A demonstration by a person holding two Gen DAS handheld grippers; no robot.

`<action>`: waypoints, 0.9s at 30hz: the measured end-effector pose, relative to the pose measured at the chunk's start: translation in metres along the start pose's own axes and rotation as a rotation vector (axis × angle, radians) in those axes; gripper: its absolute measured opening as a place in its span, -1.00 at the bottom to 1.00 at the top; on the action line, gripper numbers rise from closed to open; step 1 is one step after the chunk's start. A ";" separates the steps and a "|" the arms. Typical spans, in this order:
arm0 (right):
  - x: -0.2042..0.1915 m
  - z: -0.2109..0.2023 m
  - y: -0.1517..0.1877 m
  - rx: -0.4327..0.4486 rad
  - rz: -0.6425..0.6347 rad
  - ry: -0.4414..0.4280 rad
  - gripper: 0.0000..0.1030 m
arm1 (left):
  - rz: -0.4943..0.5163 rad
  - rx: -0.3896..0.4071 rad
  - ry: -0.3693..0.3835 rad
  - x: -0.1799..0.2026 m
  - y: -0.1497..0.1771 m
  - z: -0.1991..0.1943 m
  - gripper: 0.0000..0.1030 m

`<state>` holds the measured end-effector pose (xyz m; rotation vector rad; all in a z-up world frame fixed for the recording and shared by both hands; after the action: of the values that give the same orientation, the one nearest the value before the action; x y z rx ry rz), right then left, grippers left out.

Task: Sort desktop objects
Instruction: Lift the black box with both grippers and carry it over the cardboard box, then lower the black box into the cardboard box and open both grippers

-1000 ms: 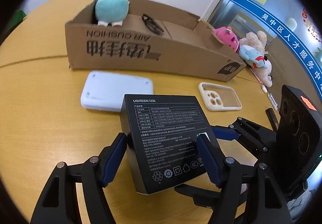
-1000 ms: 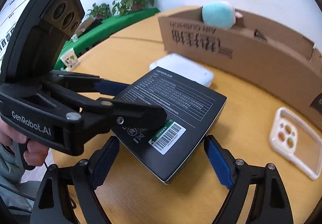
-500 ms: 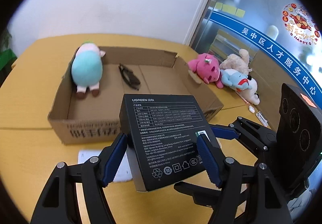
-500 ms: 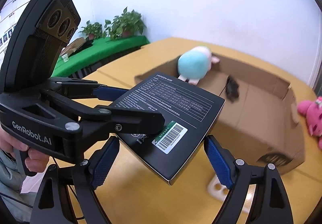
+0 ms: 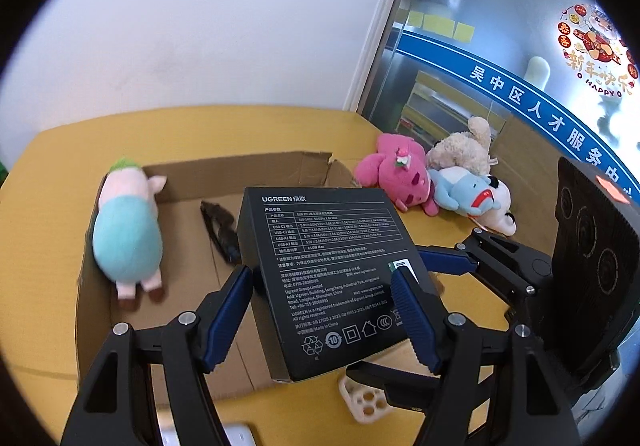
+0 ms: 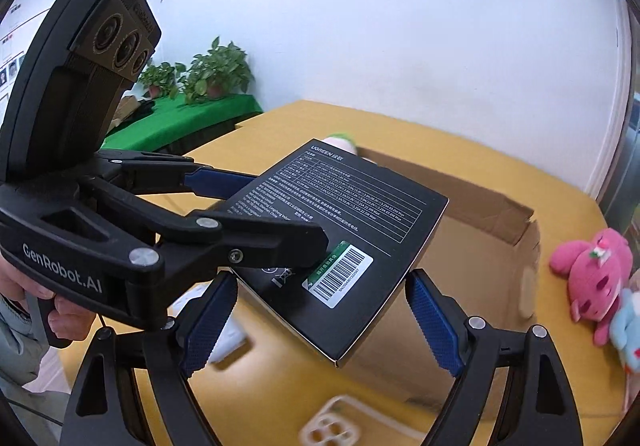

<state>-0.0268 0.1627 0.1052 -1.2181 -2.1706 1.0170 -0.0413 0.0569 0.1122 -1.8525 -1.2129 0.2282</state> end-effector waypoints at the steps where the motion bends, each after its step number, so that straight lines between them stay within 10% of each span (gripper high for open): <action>1: 0.008 0.004 -0.007 -0.001 -0.002 0.005 0.67 | 0.009 0.003 0.003 -0.002 -0.011 0.005 0.38; 13: 0.111 0.082 -0.084 -0.082 -0.011 -0.006 0.67 | -0.042 -0.009 -0.010 -0.058 -0.094 0.097 0.38; 27: 0.223 0.217 -0.043 -0.354 0.152 -0.060 0.67 | -0.222 -0.228 0.009 -0.096 -0.087 0.264 0.38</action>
<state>-0.3106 0.2568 0.0084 -1.5482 -2.4065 0.7528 -0.2964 0.1409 -0.0070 -1.8876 -1.4755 -0.0435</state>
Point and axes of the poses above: each gripper's, at about its wrist camera, not at the fingertips, and z roughly the way its jaws point, x to its right, y to its underside, the point moved 3 cm from there along z, roughly the way its jaws point, and after that the axes turned 4 degrees about y, right-handed, at the moved point
